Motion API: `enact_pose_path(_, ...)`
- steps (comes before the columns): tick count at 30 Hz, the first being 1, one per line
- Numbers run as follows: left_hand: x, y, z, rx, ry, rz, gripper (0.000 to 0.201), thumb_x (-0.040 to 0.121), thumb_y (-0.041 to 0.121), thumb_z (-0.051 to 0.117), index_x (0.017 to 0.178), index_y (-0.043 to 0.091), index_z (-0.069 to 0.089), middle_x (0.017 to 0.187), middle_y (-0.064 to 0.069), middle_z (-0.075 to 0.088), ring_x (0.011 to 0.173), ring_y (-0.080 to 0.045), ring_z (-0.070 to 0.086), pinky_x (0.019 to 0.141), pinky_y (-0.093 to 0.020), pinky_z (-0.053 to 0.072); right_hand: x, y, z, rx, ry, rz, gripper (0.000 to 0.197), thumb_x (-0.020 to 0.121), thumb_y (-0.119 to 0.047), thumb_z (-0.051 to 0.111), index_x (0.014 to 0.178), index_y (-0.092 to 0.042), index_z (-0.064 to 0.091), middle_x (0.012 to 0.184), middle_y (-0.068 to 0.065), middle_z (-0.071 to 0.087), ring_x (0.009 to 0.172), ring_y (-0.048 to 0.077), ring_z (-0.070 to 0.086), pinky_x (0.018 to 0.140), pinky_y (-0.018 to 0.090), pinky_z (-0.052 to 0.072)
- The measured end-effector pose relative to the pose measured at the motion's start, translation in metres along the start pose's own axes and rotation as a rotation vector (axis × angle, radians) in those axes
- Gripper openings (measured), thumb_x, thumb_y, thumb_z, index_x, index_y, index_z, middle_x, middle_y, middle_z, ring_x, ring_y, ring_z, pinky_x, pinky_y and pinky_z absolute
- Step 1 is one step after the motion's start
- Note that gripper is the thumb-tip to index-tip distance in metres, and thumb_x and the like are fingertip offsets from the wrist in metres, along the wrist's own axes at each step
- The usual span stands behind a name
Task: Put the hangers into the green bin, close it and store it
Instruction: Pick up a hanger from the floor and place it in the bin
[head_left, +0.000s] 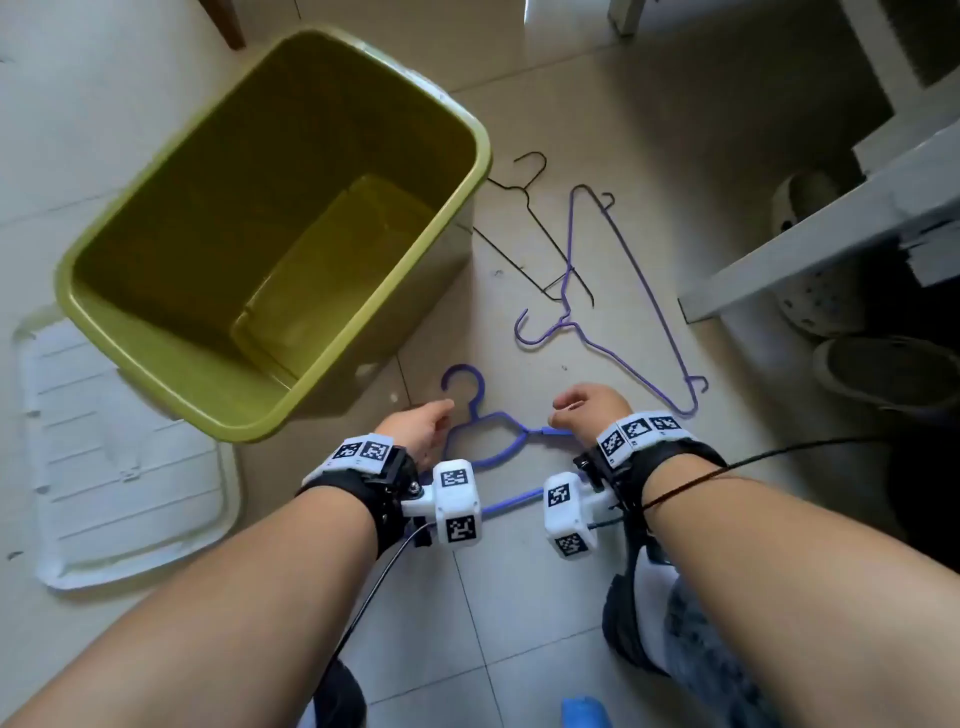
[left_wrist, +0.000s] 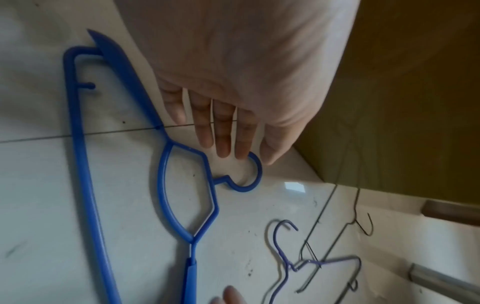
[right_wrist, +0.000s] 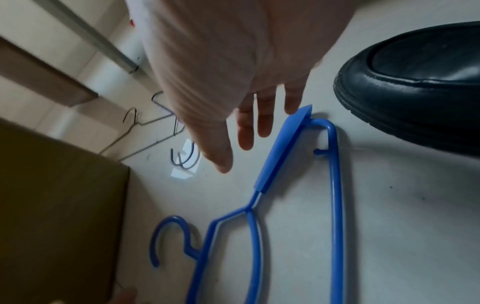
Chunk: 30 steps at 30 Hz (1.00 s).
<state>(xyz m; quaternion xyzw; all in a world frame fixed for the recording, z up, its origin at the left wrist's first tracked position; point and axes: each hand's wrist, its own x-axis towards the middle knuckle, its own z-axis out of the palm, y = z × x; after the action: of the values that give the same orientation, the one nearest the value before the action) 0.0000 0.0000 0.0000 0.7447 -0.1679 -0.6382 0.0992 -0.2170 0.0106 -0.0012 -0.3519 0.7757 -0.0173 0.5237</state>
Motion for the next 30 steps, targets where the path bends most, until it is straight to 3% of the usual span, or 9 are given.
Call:
enact_pose_path(5,0.023,-0.006,0.0,-0.02,-0.025,-0.006,0.019,0.089,0.031,0.061,0.075,0.019,0.067,0.083,0.001,0.069,0.087,-0.019,0.063,0.085,-0.032,0.049,0.015,0.005,0.019,-0.285,0.03,-0.044,0.027,0.076,-0.024,0.072,0.103,-0.027,0.068,0.113,0.001,0.063,0.113,0.023,0.054,0.092,0.031,0.047)
enact_pose_path(11,0.038,-0.013,-0.007,-0.001,-0.043,-0.048,0.017,0.088,0.035,0.06,0.093,0.023,0.071,0.092,0.005,0.07,0.1,-0.019,0.063,0.103,-0.038,0.043,0.024,0.006,0.038,-0.499,0.067,-0.13,0.022,0.08,-0.02,0.063,0.098,-0.033,0.067,0.114,0.002,0.056,0.114,0.026,0.047,0.097,0.036,0.042)
enact_pose_path(13,0.041,-0.017,-0.008,-0.02,-0.056,-0.059,0.024,0.089,0.033,0.059,0.106,0.021,0.07,0.093,0.004,0.07,0.098,-0.019,0.064,0.097,-0.035,0.046,0.027,0.009,0.041,-0.524,0.075,-0.145,0.024,0.082,-0.015,0.058,0.094,-0.033,0.068,0.111,0.001,0.056,0.112,0.026,0.047,0.096,0.035,0.041)
enact_pose_path(16,0.038,-0.02,-0.007,-0.049,-0.063,-0.076,0.015,0.088,0.03,0.061,0.094,0.019,0.07,0.089,0.001,0.07,0.087,-0.018,0.063,0.085,-0.03,0.048,0.03,0.009,0.043,-0.548,0.094,-0.158,0.026,0.084,-0.011,0.054,0.089,-0.033,0.068,0.108,0.001,0.056,0.11,0.025,0.048,0.093,0.035,0.039)
enact_pose_path(20,0.036,-0.022,-0.011,-0.011,-0.073,-0.068,0.019,0.083,0.039,0.063,0.091,0.024,0.07,0.096,0.004,0.073,0.104,-0.02,0.064,0.107,-0.041,0.041,0.029,0.006,0.035,-0.555,0.046,-0.179,0.019,0.081,-0.017,0.056,0.086,-0.033,0.062,0.105,-0.002,0.061,0.106,0.021,0.054,0.096,0.035,0.035)
enact_pose_path(23,0.033,-0.018,-0.016,0.03,-0.035,-0.037,0.018,0.082,0.038,0.065,0.09,0.022,0.07,0.103,0.0,0.074,0.104,-0.02,0.064,0.102,-0.038,0.044,0.023,0.001,0.027,-0.491,0.025,-0.201,0.016,0.079,-0.015,0.052,0.081,-0.031,0.053,0.092,-0.008,0.068,0.089,0.017,0.059,0.102,0.033,0.029)
enact_pose_path(25,0.024,-0.013,-0.019,0.092,-0.037,-0.01,0.02,0.085,0.034,0.064,0.092,0.016,0.071,0.115,-0.009,0.072,0.098,-0.022,0.063,0.098,-0.037,0.048,0.014,-0.004,0.02,-0.455,0.04,-0.219,0.016,0.08,-0.014,0.051,0.082,-0.03,0.052,0.086,-0.01,0.065,0.081,0.015,0.055,0.102,0.032,0.026)
enact_pose_path(27,0.013,-0.006,-0.022,0.29,-0.059,0.048,0.034,0.091,0.037,0.057,0.108,0.01,0.069,0.124,-0.015,0.067,0.096,-0.022,0.057,0.1,-0.037,0.046,0.005,-0.01,0.01,-0.421,0.058,-0.236,0.014,0.081,-0.015,0.052,0.082,-0.029,0.051,0.084,-0.009,0.064,0.078,0.015,0.053,0.097,0.029,0.026)
enact_pose_path(30,-0.016,0.005,-0.029,0.702,-0.013,0.145,0.049,0.096,0.05,0.039,0.117,0.015,0.065,0.112,-0.011,0.064,0.098,-0.028,0.055,0.084,-0.029,0.039,-0.013,-0.02,-0.008,-0.39,0.08,-0.279,0.011,0.081,-0.017,0.053,0.081,-0.027,0.051,0.085,-0.005,0.068,0.078,0.018,0.056,0.09,0.028,0.026)
